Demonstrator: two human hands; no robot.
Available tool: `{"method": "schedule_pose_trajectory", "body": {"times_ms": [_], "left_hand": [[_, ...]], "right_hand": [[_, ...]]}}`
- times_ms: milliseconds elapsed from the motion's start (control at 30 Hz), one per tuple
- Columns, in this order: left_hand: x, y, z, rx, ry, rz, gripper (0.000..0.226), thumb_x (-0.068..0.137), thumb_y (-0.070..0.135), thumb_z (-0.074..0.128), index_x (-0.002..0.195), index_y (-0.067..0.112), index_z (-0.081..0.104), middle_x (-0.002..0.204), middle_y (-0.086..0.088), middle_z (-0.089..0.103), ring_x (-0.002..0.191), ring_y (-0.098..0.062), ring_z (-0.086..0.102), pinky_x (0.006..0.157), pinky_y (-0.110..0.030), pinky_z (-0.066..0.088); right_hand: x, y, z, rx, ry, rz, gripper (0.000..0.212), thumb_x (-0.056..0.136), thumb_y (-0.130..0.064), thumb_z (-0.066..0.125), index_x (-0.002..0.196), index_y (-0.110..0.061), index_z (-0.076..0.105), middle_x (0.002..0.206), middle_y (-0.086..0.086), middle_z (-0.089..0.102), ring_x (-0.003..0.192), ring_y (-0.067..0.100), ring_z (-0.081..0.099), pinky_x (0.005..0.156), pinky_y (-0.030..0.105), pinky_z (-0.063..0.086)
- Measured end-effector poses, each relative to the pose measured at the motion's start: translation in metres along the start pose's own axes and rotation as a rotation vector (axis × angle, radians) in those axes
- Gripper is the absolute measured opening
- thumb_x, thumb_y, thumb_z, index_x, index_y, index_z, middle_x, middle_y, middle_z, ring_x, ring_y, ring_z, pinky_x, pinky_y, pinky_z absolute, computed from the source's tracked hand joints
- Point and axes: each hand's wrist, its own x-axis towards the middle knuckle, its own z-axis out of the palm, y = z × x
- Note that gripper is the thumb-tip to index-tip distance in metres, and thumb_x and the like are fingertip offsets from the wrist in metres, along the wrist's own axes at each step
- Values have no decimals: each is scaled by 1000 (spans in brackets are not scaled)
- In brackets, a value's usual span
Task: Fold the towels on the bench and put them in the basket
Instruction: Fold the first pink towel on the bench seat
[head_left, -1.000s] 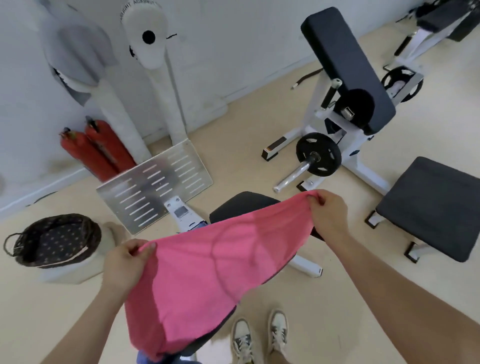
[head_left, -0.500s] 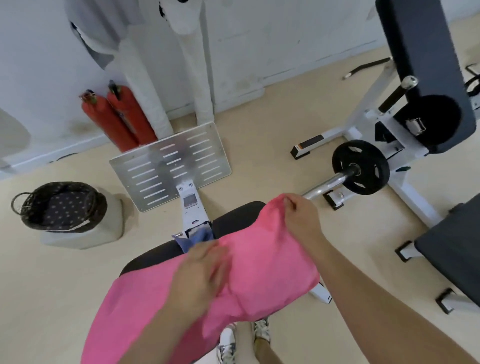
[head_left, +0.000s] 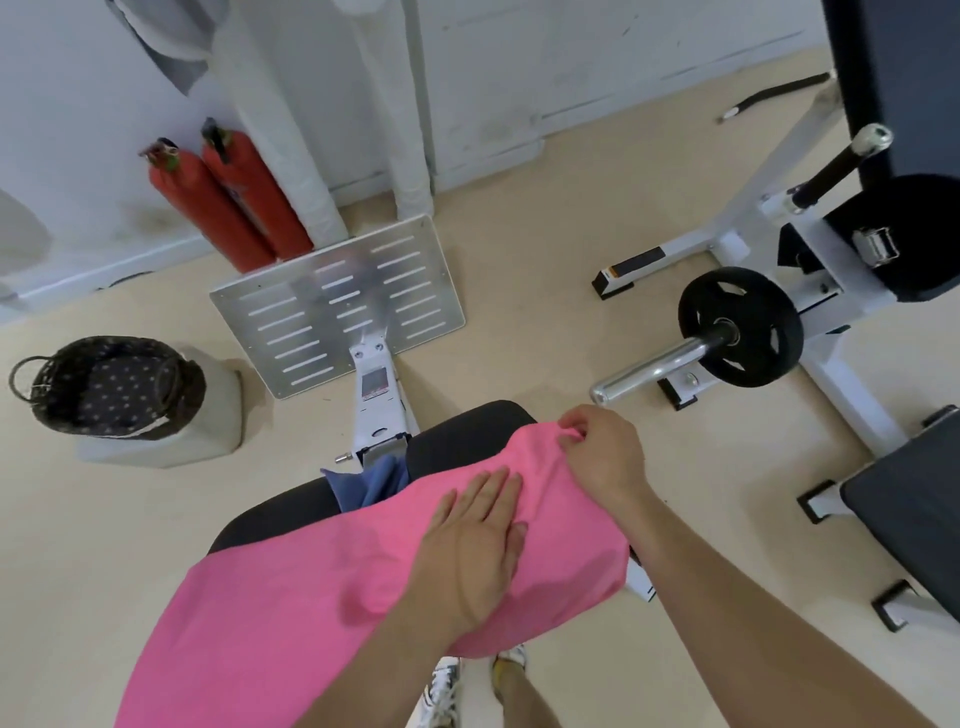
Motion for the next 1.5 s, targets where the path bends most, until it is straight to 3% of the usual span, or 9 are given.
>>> {"method": "schedule_pose_trajectory", "body": {"times_ms": [167, 433, 700, 833, 1000, 1100, 1167, 1267, 1500], "left_hand": [[25, 0, -5, -66, 62, -76, 73, 87, 56, 6, 144, 24, 37, 151, 0, 36, 140, -18, 31, 116, -32, 21], [-53, -24, -33, -140, 218, -223, 41, 90, 27, 38, 121, 20, 63, 135, -3, 55, 120, -28, 52, 96, -33, 45], [-207, -142, -44, -234, 469, -854, 28, 87, 23, 45, 101, 26, 68, 103, 5, 67, 94, -24, 61, 70, -27, 40], [-232, -177, -25, -512, 353, -1056, 32, 97, 34, 43, 123, 23, 60, 117, 2, 66, 107, -21, 60, 81, -28, 43], [-233, -185, -36, -976, 465, -1035, 26, 93, 27, 57, 72, 14, 67, 65, 5, 64, 60, -11, 52, 52, -16, 42], [-234, -186, -44, -1189, 554, -1058, 6, 83, 17, 68, 80, 14, 72, 71, -6, 69, 55, -13, 57, 51, -21, 47], [-237, -183, -40, -937, 627, -961, 11, 80, 15, 67, 78, 25, 72, 69, 3, 65, 58, -8, 55, 57, -17, 44], [-240, -169, -35, -457, 616, -638, 17, 78, 21, 57, 84, 28, 71, 73, 10, 53, 60, -4, 51, 56, -14, 39], [-256, -171, -28, -566, 602, -611, 23, 89, 32, 51, 104, 29, 68, 100, 13, 64, 82, -5, 58, 72, -18, 43]], "right_hand": [[17, -3, -12, -14, 198, -87, 17, 89, -12, 56, 100, -16, 68, 99, 1, 70, 96, 24, 61, 83, 37, 47], [-23, -46, -8, -265, 23, -397, 40, 89, -9, 51, 128, -17, 57, 130, 1, 58, 117, 26, 50, 97, 46, 41], [-154, -130, 96, -212, -384, -800, 35, 90, -11, 54, 124, -9, 61, 125, 6, 62, 114, 28, 59, 98, 37, 46], [-205, -154, 147, -332, -398, -889, 43, 70, -23, 78, 112, -19, 70, 113, -1, 69, 104, 18, 66, 88, 31, 53], [-236, -159, 172, -557, -457, -804, 84, 39, -41, 91, 116, -20, 67, 121, 0, 66, 110, 24, 64, 87, 41, 52], [-239, -163, 178, -614, -263, -841, 55, 48, -37, 86, 99, -21, 74, 107, -3, 72, 91, 21, 67, 75, 39, 53], [-240, -173, 177, -571, -160, -829, 24, 75, -37, 58, 85, -22, 75, 94, -6, 73, 79, 17, 64, 75, 35, 49], [-234, -191, 180, -487, -219, -712, 48, 88, -45, 23, 76, -24, 64, 77, -7, 67, 72, 14, 58, 76, 31, 49], [-212, -202, 199, -349, -355, -505, 32, 94, -33, 48, 64, -22, 45, 82, -1, 56, 81, 20, 54, 65, 33, 43]]}}
